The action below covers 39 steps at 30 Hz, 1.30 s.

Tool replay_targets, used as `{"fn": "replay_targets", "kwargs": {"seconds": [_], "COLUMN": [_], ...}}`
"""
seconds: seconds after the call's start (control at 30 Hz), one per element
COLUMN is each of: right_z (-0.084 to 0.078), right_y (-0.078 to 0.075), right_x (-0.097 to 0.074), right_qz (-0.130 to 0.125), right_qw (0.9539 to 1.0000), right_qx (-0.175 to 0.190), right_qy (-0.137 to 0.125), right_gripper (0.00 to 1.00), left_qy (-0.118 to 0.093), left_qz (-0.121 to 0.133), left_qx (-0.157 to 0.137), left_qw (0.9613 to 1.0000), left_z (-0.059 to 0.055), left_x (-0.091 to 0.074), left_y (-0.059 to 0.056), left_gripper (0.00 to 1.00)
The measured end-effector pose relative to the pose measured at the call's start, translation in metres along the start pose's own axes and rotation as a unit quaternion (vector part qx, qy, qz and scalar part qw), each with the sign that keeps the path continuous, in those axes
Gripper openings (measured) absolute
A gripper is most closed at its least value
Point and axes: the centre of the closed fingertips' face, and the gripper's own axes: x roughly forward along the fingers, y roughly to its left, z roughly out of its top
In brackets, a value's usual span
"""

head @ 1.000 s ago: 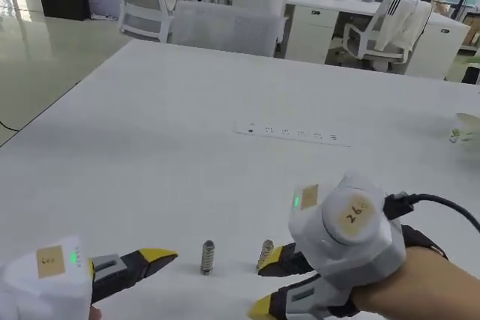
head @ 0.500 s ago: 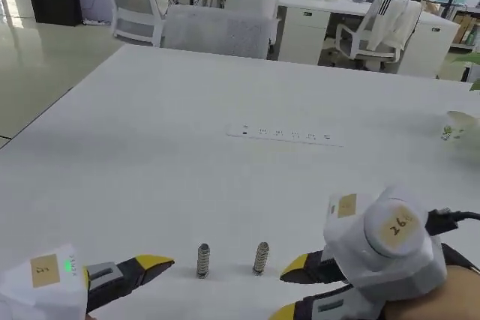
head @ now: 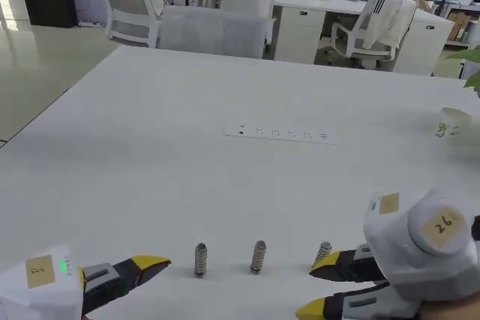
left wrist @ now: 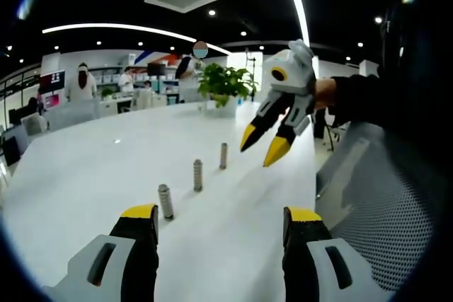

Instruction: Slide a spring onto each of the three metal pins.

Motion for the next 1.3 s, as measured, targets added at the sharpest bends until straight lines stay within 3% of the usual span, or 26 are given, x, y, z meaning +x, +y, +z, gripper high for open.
{"fn": "replay_targets", "kwargs": {"seconds": [0.6,1.1,1.3], "right_z": [-0.017,-0.027,-0.026], "right_y": [-0.022,-0.033,-0.032], "right_x": [-0.016,-0.017,-0.015], "right_qz": [-0.028,-0.042,-0.042], "right_qw": [0.9988,0.997,0.9952], "right_qx": [0.031,0.026,0.007], "right_qy": [-0.028,-0.061,-0.088], "right_gripper": [0.36,0.5,0.53], "left_qy": [0.003,0.001,0.001], "left_qz": [0.003,0.006,0.007], "left_qx": [-0.002,-0.012,-0.016], "left_qw": [1.0,0.9999,0.9998], "left_z": [-0.001,-0.002,-0.004], "left_x": [0.0,0.0,0.001], "left_y": [0.001,0.003,0.004], "left_gripper": [0.68,0.68,0.68]}}
